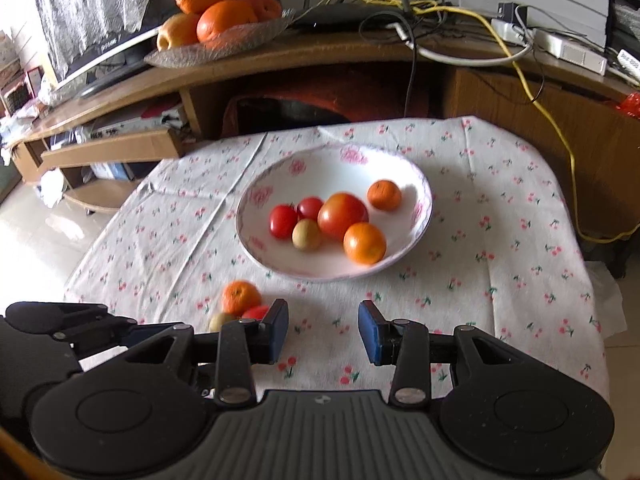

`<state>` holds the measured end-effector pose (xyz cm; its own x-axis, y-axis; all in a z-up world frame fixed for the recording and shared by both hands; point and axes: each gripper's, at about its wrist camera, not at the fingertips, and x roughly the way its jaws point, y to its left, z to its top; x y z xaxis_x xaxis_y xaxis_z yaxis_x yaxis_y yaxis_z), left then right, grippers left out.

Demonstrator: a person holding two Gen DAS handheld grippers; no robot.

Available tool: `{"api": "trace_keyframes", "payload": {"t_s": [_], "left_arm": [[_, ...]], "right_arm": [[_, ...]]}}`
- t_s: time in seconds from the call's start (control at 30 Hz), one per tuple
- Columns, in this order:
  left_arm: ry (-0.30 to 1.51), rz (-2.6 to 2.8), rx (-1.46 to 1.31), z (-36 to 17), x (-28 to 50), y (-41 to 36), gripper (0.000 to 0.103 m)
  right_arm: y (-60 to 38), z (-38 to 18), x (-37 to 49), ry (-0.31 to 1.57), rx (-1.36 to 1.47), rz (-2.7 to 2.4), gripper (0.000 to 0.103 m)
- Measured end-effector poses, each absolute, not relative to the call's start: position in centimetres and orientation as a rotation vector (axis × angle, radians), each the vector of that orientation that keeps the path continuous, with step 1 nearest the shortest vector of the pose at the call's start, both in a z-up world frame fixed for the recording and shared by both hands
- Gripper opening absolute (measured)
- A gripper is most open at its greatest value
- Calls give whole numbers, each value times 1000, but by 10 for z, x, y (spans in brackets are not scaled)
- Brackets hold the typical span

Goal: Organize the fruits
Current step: 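Withdraw both open grippers from the bowl toward the remaining fruit, then grasp another brown kiwi with the left gripper while the right gripper grasps a red tomato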

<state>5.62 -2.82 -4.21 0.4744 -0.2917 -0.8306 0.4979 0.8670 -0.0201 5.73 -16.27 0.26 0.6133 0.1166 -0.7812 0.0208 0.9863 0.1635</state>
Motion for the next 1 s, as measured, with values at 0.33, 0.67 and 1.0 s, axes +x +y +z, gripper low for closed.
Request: {"api": "trace_keyframes", "payload": {"t_s": [0.33,0.67,1.0], "left_arm": [[970,-510,258,-56,56,-37,40],[962,-528,245,-45,51,-33,34],[993,-558,212,-46,52,-23,35]], "right_arm": [[-162,-8,65,953,159,75,39],[-148,-18,73,987,130,154,39],[-118,-35,86,992,-28,271,40]]}}
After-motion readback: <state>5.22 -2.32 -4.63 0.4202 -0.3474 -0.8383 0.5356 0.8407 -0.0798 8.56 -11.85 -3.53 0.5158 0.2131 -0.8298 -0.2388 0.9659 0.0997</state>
